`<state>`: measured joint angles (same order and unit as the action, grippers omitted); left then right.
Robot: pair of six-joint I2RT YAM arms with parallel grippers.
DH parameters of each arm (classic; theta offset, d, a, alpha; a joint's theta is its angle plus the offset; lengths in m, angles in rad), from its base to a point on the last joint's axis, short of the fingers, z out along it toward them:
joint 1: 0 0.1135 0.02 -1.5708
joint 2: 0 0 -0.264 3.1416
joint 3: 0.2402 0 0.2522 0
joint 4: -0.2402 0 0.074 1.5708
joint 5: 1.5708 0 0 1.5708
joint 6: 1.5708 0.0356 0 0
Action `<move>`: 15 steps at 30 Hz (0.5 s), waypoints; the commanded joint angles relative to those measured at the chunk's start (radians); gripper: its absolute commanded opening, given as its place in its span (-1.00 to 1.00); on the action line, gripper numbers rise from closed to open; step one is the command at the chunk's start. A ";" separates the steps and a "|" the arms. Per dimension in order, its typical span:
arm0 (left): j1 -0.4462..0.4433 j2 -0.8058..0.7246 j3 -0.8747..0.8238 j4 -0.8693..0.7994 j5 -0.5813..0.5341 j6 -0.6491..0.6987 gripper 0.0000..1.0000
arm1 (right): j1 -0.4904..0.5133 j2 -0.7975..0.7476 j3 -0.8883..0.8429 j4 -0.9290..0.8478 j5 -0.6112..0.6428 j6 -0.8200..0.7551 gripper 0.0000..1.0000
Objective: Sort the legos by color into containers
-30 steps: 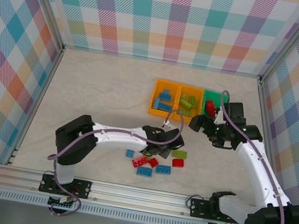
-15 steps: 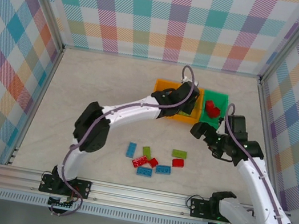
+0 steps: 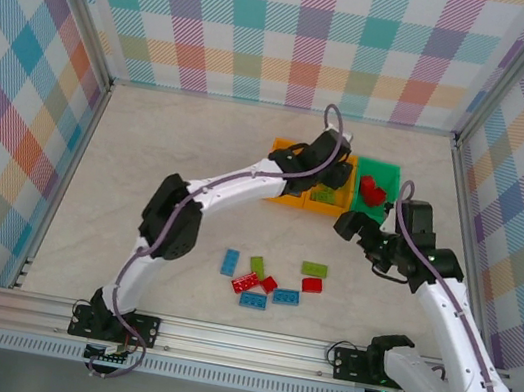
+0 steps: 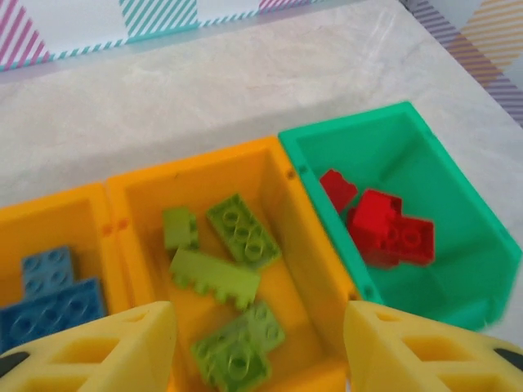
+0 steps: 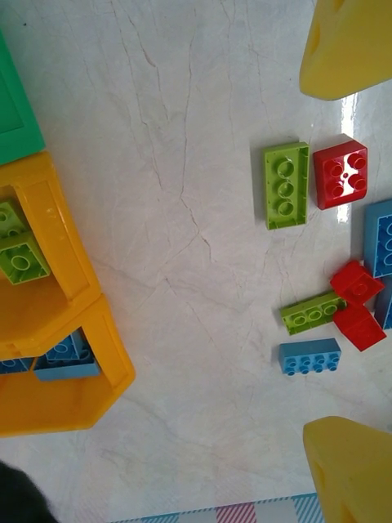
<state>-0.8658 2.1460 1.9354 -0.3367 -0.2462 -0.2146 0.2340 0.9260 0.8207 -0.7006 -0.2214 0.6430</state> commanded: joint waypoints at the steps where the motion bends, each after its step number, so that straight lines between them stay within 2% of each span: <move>1: -0.036 -0.301 -0.214 0.142 0.023 0.035 0.13 | -0.001 0.013 -0.013 0.014 -0.036 -0.038 0.96; 3: -0.060 -0.462 -0.377 0.180 0.021 0.084 0.12 | 0.031 0.028 -0.006 0.015 -0.044 -0.063 0.85; 6: -0.101 -0.700 -0.571 0.160 0.029 0.195 0.11 | 0.153 0.078 0.021 0.025 0.010 -0.082 0.79; 10: -0.139 -0.988 -0.724 -0.031 0.034 0.321 0.14 | 0.335 0.219 0.067 0.065 0.060 -0.083 0.70; 13: -0.153 -1.166 -0.812 -0.181 0.000 0.409 0.42 | 0.472 0.330 0.105 0.080 0.098 -0.072 0.64; 15: -0.165 -1.268 -0.859 -0.289 -0.052 0.449 0.54 | 0.550 0.395 0.121 0.084 0.107 -0.045 0.62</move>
<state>-1.0168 0.9447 1.1465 -0.4000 -0.2390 0.1143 0.7052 1.2667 0.9047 -0.6376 -0.1497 0.5869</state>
